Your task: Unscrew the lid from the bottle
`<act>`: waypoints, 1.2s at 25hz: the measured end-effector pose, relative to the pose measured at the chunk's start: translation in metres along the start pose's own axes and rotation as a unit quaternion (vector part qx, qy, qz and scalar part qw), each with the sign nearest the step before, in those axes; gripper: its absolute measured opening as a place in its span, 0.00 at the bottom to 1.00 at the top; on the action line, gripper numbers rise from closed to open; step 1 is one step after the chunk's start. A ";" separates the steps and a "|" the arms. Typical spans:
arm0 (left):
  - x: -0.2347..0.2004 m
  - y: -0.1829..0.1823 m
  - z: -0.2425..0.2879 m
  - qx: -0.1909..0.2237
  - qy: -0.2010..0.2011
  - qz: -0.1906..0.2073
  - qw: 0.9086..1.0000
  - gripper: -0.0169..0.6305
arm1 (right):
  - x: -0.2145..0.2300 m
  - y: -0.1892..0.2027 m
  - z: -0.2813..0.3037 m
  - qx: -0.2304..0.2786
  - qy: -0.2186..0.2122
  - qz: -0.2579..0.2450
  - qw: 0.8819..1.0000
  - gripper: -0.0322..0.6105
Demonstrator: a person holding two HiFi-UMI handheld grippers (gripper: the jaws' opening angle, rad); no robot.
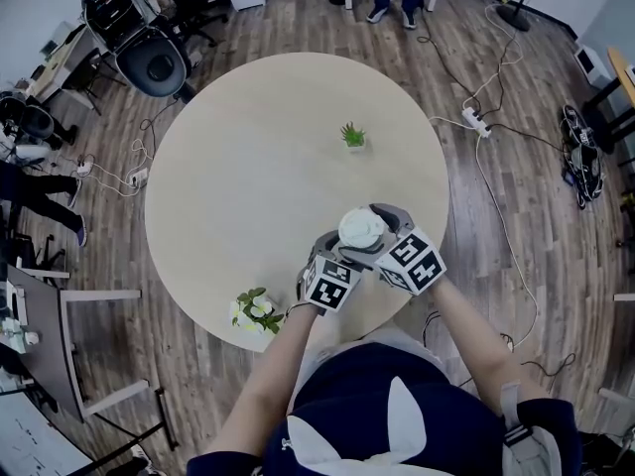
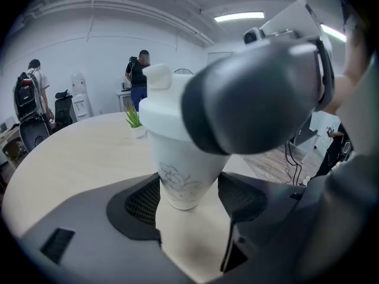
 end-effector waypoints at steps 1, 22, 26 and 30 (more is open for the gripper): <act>0.000 0.000 0.001 -0.001 0.000 0.000 1.000 0.52 | 0.001 0.002 0.002 0.006 0.007 0.017 1.000 0.74; 0.001 0.002 0.004 -0.003 0.007 0.003 1.000 0.51 | 0.004 0.003 0.002 0.019 0.004 0.004 1.000 0.76; 0.001 0.001 0.003 -0.004 0.008 0.006 1.000 0.51 | 0.004 0.001 0.001 0.026 0.001 0.017 1.000 0.76; -0.001 0.003 0.003 -0.002 0.007 0.005 1.000 0.51 | 0.004 -0.003 -0.001 0.035 0.001 0.030 0.999 0.76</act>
Point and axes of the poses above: the fingertips, and each gripper's own axes: z forward along the fingers, x to its right, y out of its underside, the point moved 7 cm from there along -z, backward along the fingers, and after that the axes turned 7 degrees about -x, right-handed, at the moved point
